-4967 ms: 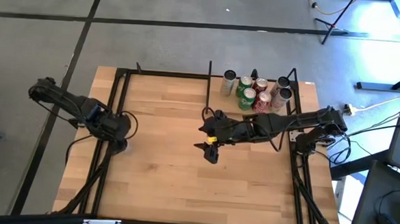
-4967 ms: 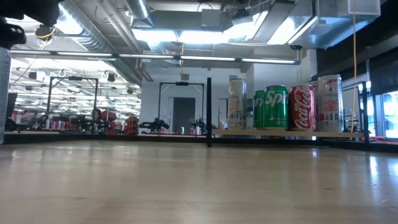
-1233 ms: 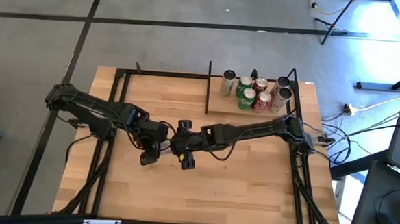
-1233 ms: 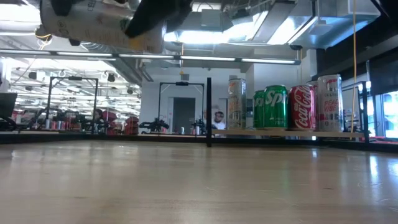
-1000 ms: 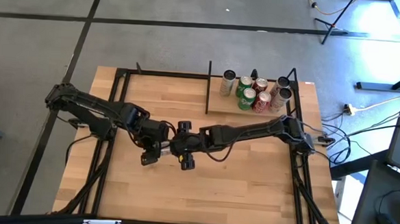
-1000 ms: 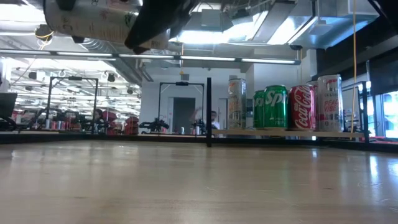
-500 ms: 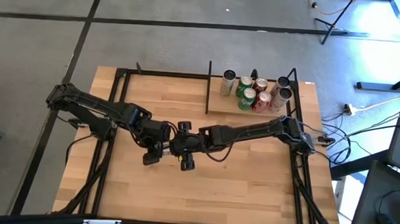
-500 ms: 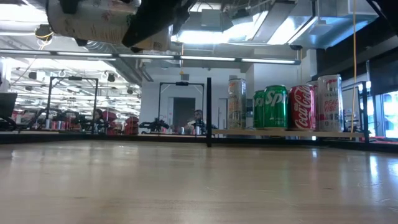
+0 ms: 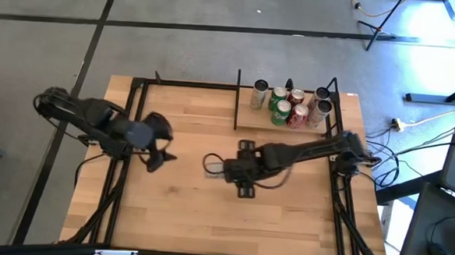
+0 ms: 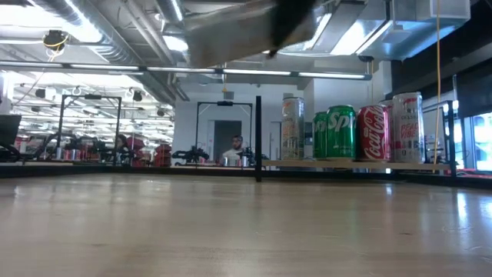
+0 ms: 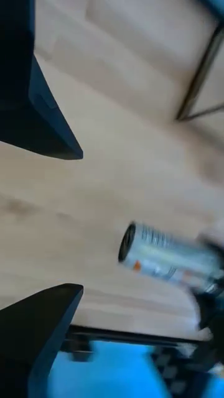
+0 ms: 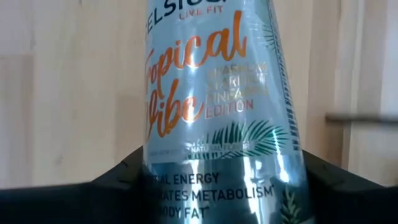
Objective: Place canned beverage on shelf
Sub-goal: Put the top white yellow soda can on the shelf aligned with the other white yellow soda can
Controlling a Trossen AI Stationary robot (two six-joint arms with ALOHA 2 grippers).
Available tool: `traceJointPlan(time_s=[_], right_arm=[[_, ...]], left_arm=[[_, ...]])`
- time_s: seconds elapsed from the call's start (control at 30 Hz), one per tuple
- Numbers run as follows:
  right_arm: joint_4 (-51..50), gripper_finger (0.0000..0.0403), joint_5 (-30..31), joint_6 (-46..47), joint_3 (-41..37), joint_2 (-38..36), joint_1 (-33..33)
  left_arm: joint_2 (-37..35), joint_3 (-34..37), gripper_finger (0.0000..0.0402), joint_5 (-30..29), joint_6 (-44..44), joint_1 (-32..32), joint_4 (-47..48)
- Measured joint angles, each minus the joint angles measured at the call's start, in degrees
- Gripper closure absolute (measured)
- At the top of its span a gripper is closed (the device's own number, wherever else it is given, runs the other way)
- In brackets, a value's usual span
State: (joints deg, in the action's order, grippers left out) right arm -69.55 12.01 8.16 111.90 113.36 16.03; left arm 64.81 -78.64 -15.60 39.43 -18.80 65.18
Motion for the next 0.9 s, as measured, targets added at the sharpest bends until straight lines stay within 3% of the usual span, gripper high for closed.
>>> traceJointPlan(time_s=[0.13, 0.23, 0.5, 0.67, 0.9], right_arm=[[-0.5, 0.0171, 3.0, 7.1, -6.8, -7.4, 3.0], [5.9, 0.0171, 6.8, 12.7, -16.5, -14.6, 5.5], [45.7, 0.0171, 16.2, 24.9, -45.1, -32.4, 7.2], [72.9, 0.0171, 22.2, 18.2, -51.4, -33.8, 6.8], [93.4, 0.0171, 20.3, 9.1, -51.6, -29.2, 4.8]], left_arm=[[-3.7, 1.7, 0.0071, -9.7, 2.3, -3.5, -3.7], [-5.0, 4.2, 0.0071, -12.8, 2.1, -5.0, -9.0], [-2.2, 8.9, 0.007, -13.7, 0.7, -5.2, -21.4], [2.4, 8.9, 0.007, -17.8, -2.7, -5.2, -31.0], [8.3, 8.9, 0.007, -17.9, -15.4, -3.6, -50.2]])
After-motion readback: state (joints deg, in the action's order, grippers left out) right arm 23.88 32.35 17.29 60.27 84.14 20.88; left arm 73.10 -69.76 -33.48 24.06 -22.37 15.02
